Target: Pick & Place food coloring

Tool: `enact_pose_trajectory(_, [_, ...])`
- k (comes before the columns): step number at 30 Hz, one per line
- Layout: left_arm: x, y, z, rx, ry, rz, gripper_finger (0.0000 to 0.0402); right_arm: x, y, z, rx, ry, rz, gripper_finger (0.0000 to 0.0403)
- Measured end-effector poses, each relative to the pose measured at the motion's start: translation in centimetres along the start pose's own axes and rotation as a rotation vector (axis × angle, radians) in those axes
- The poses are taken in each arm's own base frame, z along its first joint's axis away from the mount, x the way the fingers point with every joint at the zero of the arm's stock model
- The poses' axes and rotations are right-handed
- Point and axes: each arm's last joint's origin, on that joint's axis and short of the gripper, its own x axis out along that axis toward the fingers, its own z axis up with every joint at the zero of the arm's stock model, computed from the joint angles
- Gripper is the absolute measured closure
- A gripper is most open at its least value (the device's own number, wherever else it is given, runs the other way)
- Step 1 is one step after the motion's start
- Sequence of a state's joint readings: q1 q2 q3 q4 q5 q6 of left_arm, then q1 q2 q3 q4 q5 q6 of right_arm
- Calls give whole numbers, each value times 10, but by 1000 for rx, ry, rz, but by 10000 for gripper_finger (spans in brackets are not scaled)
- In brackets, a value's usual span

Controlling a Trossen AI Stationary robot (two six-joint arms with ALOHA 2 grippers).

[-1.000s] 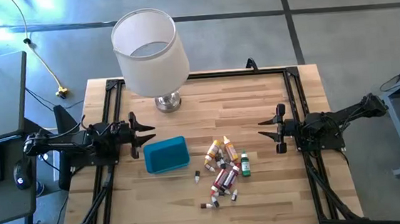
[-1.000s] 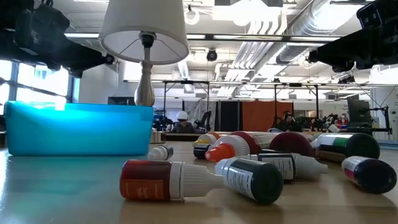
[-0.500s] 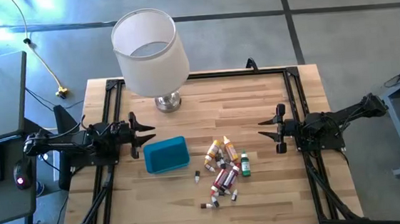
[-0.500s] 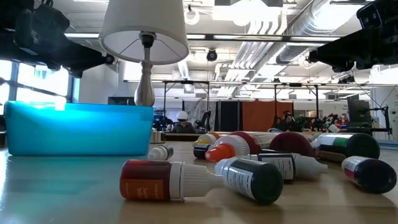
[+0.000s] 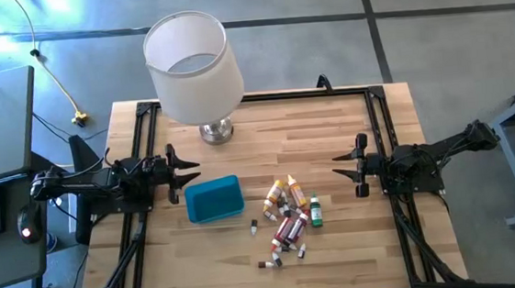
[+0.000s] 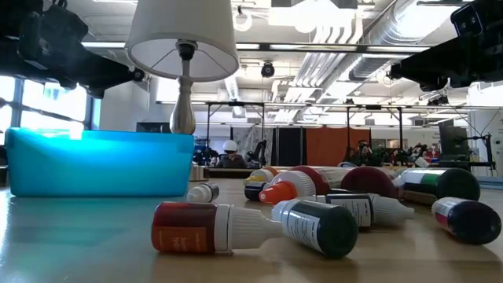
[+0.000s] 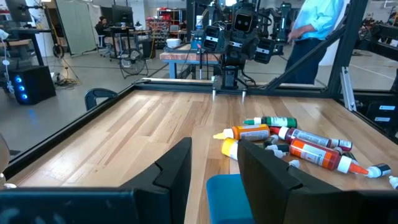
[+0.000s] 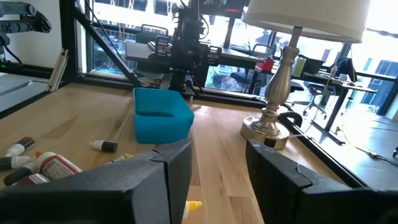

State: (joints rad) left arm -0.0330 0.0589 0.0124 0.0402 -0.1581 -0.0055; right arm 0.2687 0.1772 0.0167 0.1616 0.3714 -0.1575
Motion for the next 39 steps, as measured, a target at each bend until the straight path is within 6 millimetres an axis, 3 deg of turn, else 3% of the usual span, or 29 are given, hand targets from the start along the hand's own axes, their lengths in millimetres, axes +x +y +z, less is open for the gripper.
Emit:
enact_pose_trajectory(23, [-1,1,9,-8,-52,13,273,0,0,0,0,0,1,259])
enact_pose_trajectory(27, [-2,1,17,-23,-128,41,273,0,0,0,0,0,1,259])
enact_pose_trajectory(33, [-8,3,42,-71,-377,56,273,0,0,0,0,0,1,259])
enact_pose_trajectory(39, [-7,2,39,-144,-350,17,273,0,0,0,-13,-3,0,259])
